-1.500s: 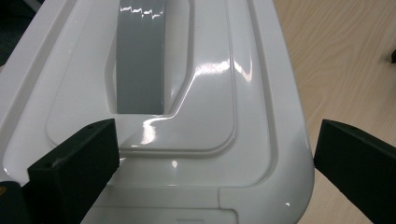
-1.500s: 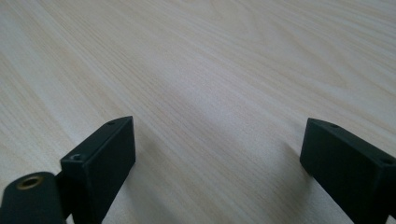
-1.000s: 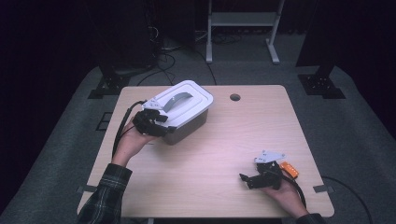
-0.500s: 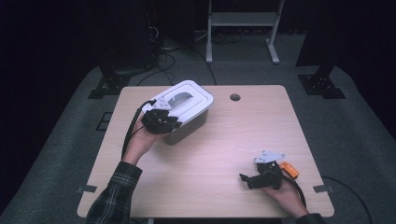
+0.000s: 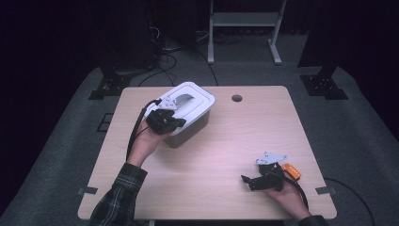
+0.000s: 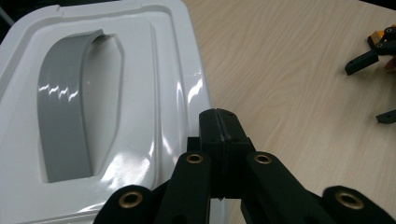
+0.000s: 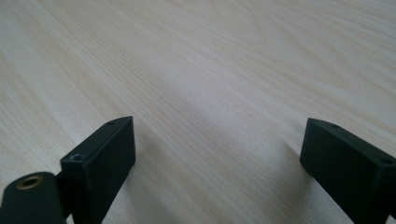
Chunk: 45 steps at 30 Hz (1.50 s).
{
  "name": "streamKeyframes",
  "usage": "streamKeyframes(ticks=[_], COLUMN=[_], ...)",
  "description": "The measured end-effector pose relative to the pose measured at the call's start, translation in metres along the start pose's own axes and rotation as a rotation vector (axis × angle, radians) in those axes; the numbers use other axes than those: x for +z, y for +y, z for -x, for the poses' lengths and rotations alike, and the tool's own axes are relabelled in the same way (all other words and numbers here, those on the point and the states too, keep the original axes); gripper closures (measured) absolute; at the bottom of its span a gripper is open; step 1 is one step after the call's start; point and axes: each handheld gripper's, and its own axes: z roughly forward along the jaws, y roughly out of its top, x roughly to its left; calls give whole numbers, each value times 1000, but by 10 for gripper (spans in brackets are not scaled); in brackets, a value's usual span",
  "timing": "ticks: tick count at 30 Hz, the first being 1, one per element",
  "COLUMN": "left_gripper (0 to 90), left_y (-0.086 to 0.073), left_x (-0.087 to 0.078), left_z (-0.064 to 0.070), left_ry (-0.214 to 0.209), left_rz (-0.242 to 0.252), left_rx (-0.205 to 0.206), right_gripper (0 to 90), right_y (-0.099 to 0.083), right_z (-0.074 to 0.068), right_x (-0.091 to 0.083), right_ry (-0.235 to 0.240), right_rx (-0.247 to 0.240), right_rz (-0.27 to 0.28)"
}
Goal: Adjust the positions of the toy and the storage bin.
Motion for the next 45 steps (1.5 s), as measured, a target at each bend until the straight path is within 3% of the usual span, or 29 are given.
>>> streamKeyframes(ticks=[3,7,13,15,21,27,35,45], left_gripper=[897,779,769,751,679,661,716,717], left_y=[-1,1,7,6,-2,-10,-18,-9], left_x=[-4,-13,-24,-22,-9,5,9,15], left_z=[-5,-22,-64,-81,-112,-129,-138,-114], left_ry=[23,79,152,174,228,218,125,68], left_rz=[12,30,36,27,-5,-43,-13,-29], left_rx=[-14,-47,-100,-126,-149,-194,-276,-177], right_gripper=[93,93,93,93,93,93,93,93], right_y=[0,0,0,0,0,0,0,1], right_z=[0,0,0,0,0,0,0,-1], right_x=[0,0,0,0,0,0,0,1], right_ry=[0,1,2,2,2,2,2,4], right_rx=[0,-1,-2,-1,-1,-2,-3,-5], right_rz=[0,-1,-1,-1,-1,-1,-2,-1])
